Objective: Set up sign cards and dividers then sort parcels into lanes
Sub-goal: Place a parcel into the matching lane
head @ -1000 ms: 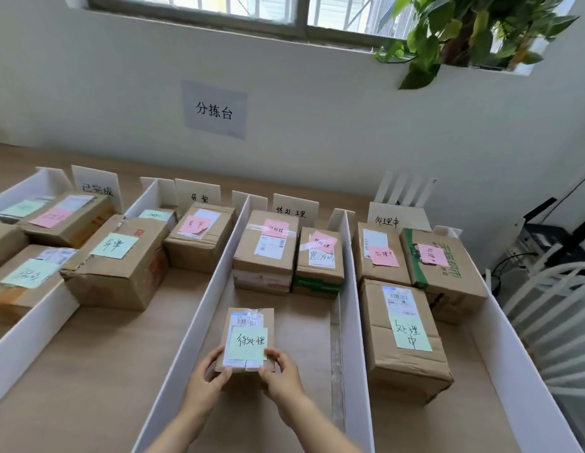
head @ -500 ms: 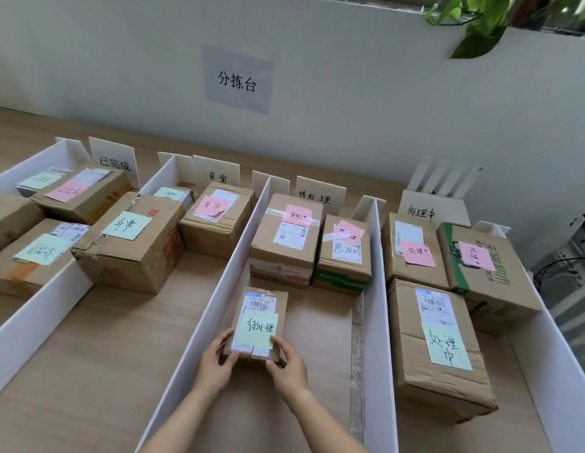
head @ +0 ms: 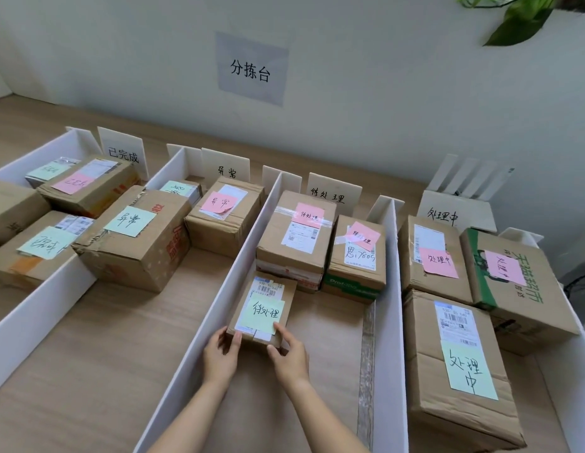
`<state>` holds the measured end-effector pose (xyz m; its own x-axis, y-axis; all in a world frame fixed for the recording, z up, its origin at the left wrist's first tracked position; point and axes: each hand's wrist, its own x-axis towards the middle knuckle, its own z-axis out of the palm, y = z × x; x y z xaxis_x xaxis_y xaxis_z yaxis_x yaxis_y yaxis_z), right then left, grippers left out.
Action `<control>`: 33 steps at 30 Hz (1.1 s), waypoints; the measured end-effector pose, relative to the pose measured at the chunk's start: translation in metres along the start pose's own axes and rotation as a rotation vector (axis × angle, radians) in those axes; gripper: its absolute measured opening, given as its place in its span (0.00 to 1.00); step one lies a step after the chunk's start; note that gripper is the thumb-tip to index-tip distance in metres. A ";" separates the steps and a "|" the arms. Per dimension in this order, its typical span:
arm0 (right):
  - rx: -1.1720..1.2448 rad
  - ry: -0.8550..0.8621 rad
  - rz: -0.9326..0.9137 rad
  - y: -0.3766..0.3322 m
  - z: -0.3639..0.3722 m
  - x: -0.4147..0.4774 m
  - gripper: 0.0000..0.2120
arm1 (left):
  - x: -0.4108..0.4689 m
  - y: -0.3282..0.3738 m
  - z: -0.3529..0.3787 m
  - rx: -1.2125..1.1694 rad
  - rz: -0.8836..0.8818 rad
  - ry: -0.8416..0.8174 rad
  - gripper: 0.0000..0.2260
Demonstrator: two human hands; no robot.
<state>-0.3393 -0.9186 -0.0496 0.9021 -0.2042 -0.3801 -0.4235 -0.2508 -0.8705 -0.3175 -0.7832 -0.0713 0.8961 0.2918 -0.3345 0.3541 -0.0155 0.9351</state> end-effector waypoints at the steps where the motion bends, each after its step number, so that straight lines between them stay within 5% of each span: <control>1: -0.005 -0.001 -0.006 -0.002 0.000 0.002 0.24 | -0.003 0.000 0.001 0.003 -0.008 0.005 0.17; 8: -0.089 -0.014 -0.020 -0.010 -0.002 0.007 0.24 | -0.025 0.010 0.000 0.058 -0.075 -0.014 0.20; 12: -0.171 -0.031 -0.005 -0.019 -0.003 0.007 0.23 | -0.035 0.020 -0.014 0.296 -0.071 -0.120 0.24; 18: -0.347 0.056 -0.070 -0.057 0.001 -0.004 0.18 | -0.056 0.074 -0.056 0.566 0.291 -0.295 0.11; 25: -0.544 0.032 -0.451 -0.132 0.027 -0.031 0.08 | -0.054 0.125 -0.164 1.173 0.730 0.005 0.32; 33: -0.572 -0.143 -0.745 -0.195 0.100 -0.092 0.18 | -0.103 0.121 -0.319 1.380 0.451 0.387 0.34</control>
<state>-0.3321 -0.7566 0.1238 0.9418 0.3037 0.1438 0.3234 -0.7029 -0.6335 -0.4522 -0.5101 0.1138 0.9496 0.2412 0.2003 0.2397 -0.9703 0.0321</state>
